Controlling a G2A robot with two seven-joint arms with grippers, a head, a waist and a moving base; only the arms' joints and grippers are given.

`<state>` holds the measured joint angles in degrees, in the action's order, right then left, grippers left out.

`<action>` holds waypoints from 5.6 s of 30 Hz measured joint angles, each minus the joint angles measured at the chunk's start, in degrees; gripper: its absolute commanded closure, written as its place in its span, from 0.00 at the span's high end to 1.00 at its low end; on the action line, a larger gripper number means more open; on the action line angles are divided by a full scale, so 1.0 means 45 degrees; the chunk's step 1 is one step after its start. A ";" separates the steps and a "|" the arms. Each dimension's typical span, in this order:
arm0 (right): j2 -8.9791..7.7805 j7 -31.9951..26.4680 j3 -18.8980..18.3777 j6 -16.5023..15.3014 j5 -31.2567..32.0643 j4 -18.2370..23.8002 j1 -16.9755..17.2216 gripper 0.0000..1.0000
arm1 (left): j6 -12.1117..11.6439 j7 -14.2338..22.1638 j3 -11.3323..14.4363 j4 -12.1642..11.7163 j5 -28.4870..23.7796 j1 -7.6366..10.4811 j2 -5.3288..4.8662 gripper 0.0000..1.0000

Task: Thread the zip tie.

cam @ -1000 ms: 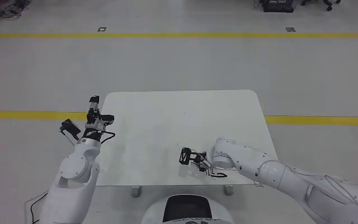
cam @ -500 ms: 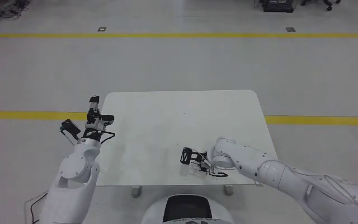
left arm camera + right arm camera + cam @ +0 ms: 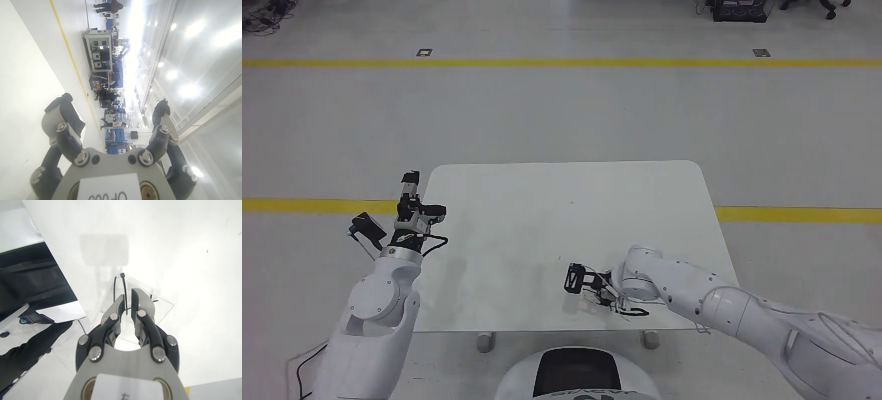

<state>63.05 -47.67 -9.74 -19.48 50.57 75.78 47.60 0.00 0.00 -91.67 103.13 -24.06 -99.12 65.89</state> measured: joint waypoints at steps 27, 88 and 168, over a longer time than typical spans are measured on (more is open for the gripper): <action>-0.1262 -0.0614 -0.1488 0.0267 0.0335 0.2444 0.0894 0.00 | 0.0000 0.0000 0.0000 0.0000 0.0000 0.0000 0.0000 1.00; -0.4309 0.4439 -0.5354 0.0000 -0.5185 0.4669 0.4897 0.00 | 0.0000 0.0000 0.0000 0.0000 0.0000 0.0000 0.0000 1.00; -0.3676 0.5345 -0.6961 0.0000 -1.5325 0.4311 0.6128 0.00 | -0.4329 -0.2453 0.4912 -0.1743 1.4251 0.0703 0.0145 1.00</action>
<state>46.51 -23.62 -41.06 -19.48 -18.39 95.18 75.17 -19.48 -11.04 -69.57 95.29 40.07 -95.96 66.54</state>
